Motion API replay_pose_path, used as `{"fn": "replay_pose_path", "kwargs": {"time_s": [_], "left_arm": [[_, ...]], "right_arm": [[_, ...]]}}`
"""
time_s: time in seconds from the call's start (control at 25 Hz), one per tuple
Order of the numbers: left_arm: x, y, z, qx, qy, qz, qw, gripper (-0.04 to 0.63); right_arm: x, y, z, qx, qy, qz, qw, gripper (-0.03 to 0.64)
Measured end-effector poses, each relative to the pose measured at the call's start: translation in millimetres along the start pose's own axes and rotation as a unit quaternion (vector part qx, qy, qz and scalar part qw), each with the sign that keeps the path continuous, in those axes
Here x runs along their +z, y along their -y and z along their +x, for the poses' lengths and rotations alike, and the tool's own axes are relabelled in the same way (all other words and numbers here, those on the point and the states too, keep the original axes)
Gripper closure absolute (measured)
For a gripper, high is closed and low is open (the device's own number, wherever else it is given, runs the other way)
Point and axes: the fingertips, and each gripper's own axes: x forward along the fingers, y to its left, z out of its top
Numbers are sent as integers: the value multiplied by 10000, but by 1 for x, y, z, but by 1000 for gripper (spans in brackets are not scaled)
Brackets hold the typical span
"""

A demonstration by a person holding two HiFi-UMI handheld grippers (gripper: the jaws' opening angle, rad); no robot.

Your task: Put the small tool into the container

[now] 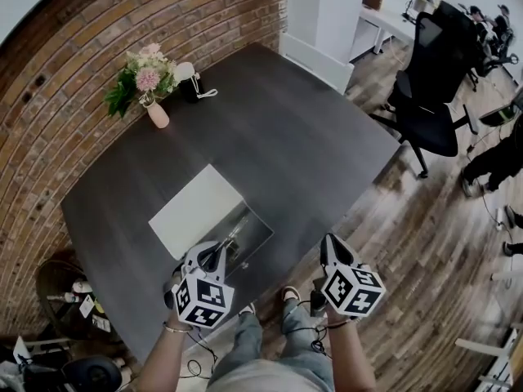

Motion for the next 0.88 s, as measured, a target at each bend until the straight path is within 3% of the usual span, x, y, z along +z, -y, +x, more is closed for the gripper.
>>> {"fn": "replay_pose_path", "kwargs": {"time_s": [0.48,0.88], "left_arm": [[-12,-6,35,171,-534,542,9970,586],[-19,-8,47,231,-620,472,9967,586]], "right_arm": [[-7,17,1,-114,-85,55,9999,615],[-10,22,1,-176,-140,68,9997,615]]}}
